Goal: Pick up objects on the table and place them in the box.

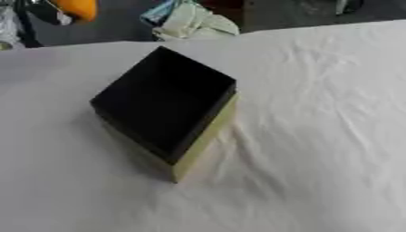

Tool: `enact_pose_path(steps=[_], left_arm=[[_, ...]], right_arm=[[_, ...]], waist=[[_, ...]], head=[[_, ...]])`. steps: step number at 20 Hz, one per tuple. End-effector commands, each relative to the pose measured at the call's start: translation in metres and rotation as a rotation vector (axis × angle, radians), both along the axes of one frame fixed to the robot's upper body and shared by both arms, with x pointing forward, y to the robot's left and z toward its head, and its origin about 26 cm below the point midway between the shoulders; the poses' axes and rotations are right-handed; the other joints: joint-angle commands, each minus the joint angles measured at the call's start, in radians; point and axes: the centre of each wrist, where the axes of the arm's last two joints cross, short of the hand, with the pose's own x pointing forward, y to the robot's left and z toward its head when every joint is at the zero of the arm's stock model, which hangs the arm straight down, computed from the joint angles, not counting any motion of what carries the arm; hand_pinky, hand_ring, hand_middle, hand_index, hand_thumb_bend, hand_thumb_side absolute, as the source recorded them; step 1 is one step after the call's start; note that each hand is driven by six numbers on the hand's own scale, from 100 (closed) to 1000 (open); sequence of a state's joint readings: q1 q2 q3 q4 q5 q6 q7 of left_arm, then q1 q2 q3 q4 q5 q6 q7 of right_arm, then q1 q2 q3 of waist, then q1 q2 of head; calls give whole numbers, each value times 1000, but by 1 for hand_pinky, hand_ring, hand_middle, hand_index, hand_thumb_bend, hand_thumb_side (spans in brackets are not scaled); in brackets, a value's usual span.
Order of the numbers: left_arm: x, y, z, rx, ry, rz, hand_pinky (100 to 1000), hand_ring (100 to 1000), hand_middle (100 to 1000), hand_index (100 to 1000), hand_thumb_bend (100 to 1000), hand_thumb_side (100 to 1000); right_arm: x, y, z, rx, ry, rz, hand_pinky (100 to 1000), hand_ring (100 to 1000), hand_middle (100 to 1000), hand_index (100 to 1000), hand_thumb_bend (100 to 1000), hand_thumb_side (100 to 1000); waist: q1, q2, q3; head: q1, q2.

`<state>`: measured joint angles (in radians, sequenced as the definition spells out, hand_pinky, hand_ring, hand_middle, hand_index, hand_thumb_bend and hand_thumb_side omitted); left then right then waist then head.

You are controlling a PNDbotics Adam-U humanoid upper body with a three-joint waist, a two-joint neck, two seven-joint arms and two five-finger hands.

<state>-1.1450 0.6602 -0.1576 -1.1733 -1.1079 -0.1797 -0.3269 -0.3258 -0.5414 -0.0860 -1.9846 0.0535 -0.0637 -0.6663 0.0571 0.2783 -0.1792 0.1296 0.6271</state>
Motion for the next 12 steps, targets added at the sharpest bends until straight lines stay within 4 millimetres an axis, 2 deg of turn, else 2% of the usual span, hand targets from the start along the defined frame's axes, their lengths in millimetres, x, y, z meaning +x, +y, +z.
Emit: enact_pose_path(steps=[1,7,12], left_arm=[[-20,-10,21,34,-49,-93,135,412,559,615,465,100],[-32,-46,11,27,15,-286,127,410,554,605,434,100],[-39,-72,-2,22,70,-418,125,408,552,602,426,100]], right_arm=[[-2,0,10,-13,-31,10,770,747,723,862,297,1000],[-2,3,10,-5,-33,29,770,748,724,862,292,1000],[-1,4,11,-1,-38,37,770,747,724,862,292,1000]], waist=[[-2,-31,-3],[-2,-58,-12],[-3,-61,-19]], head=[[-3,13],[-1,23],[-2,29]])
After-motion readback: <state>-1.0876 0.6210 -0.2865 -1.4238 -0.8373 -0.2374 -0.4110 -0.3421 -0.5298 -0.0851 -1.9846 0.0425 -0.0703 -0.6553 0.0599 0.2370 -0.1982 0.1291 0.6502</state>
